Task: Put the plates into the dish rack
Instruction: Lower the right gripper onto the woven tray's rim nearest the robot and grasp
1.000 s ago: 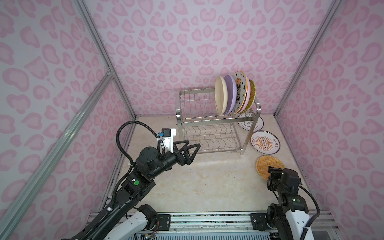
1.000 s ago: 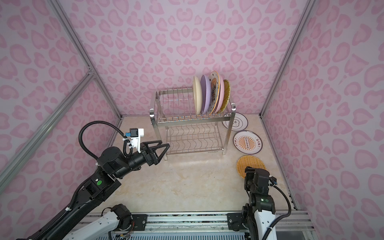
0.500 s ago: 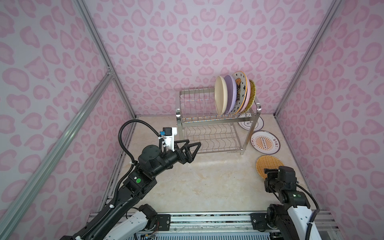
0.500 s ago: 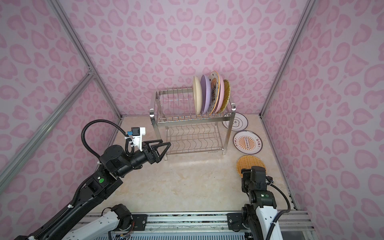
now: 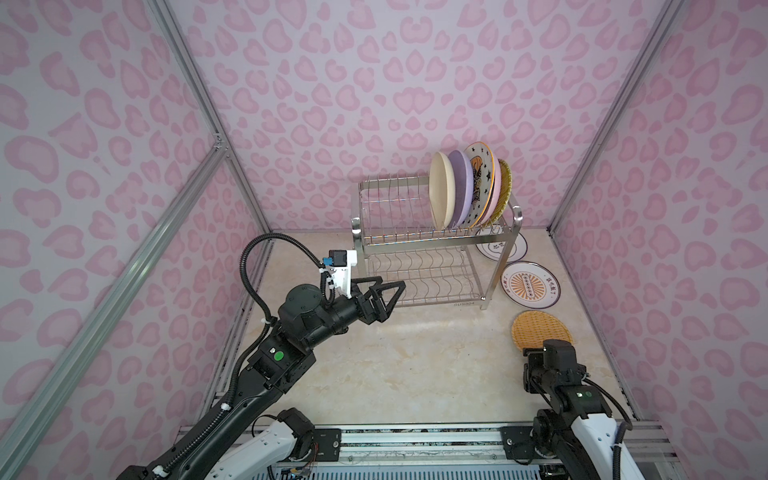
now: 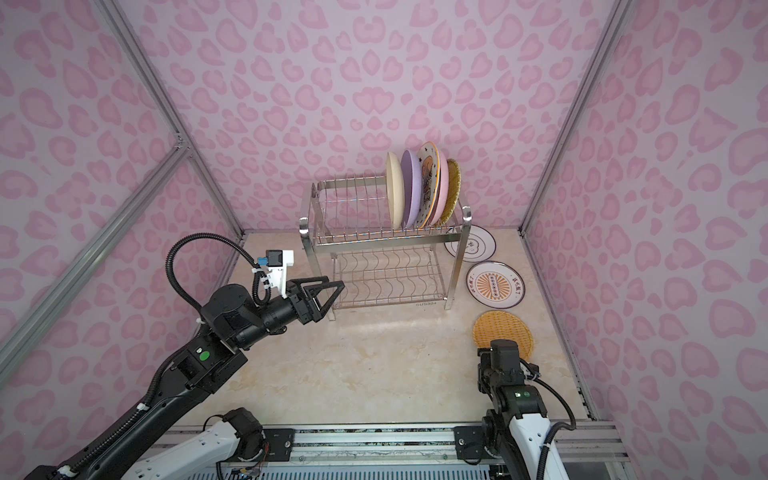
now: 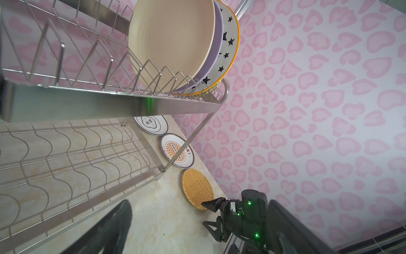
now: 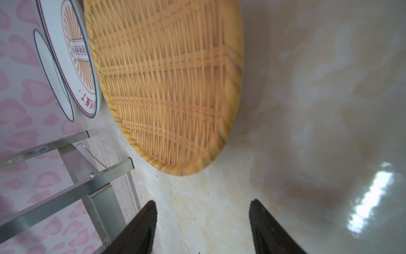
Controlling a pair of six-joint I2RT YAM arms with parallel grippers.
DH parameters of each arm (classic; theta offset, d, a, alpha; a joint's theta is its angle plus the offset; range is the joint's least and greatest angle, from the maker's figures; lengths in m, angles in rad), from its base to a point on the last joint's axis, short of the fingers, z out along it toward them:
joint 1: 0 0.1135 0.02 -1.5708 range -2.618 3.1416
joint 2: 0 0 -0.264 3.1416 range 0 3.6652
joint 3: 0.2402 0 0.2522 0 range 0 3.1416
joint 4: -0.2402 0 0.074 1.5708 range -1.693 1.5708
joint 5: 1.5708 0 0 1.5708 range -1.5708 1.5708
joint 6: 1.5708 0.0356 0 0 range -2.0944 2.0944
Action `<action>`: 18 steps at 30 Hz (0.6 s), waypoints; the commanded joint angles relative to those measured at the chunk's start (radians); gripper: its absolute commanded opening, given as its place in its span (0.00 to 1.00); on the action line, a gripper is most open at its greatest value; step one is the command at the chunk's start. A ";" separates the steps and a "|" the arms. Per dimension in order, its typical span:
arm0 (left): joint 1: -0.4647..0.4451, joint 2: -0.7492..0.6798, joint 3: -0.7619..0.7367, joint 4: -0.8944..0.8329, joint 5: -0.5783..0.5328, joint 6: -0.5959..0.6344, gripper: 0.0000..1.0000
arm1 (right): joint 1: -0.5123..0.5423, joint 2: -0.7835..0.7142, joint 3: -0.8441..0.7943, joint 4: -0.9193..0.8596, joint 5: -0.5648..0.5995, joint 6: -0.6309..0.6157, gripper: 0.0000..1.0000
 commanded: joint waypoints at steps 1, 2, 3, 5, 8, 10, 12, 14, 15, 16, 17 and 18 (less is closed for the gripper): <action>0.001 -0.004 -0.004 0.019 0.020 -0.008 0.97 | 0.001 0.013 -0.038 0.109 0.067 0.058 0.65; 0.001 -0.007 -0.007 0.016 0.020 -0.008 0.97 | 0.000 0.029 -0.045 0.135 0.076 0.060 0.65; 0.001 -0.010 -0.009 0.013 0.018 -0.006 0.97 | -0.001 0.053 -0.050 0.166 0.079 0.060 0.65; 0.001 -0.016 -0.012 0.007 0.016 -0.002 0.97 | -0.001 0.101 -0.051 0.217 0.083 0.061 0.64; 0.001 -0.025 -0.016 0.002 0.008 0.004 0.97 | -0.002 0.147 -0.067 0.289 0.098 0.075 0.64; 0.001 -0.032 -0.018 0.000 0.002 0.006 0.97 | -0.010 0.173 -0.075 0.331 0.108 0.074 0.63; 0.001 -0.033 -0.018 -0.002 -0.001 0.009 0.97 | -0.031 0.203 -0.086 0.373 0.097 0.073 0.62; 0.002 -0.031 -0.017 -0.009 -0.003 0.009 0.97 | -0.049 0.230 -0.097 0.406 0.079 0.071 0.59; 0.002 -0.032 -0.017 -0.011 -0.003 0.011 0.97 | -0.053 0.235 -0.101 0.419 0.085 0.072 0.58; 0.002 -0.031 -0.019 -0.012 -0.003 0.011 0.97 | -0.058 0.237 -0.111 0.439 0.093 0.076 0.56; 0.002 -0.030 -0.022 -0.012 -0.003 0.011 0.97 | -0.061 0.239 -0.119 0.455 0.098 0.079 0.53; 0.002 -0.030 -0.026 -0.014 -0.003 0.011 0.97 | -0.063 0.243 -0.123 0.472 0.102 0.080 0.50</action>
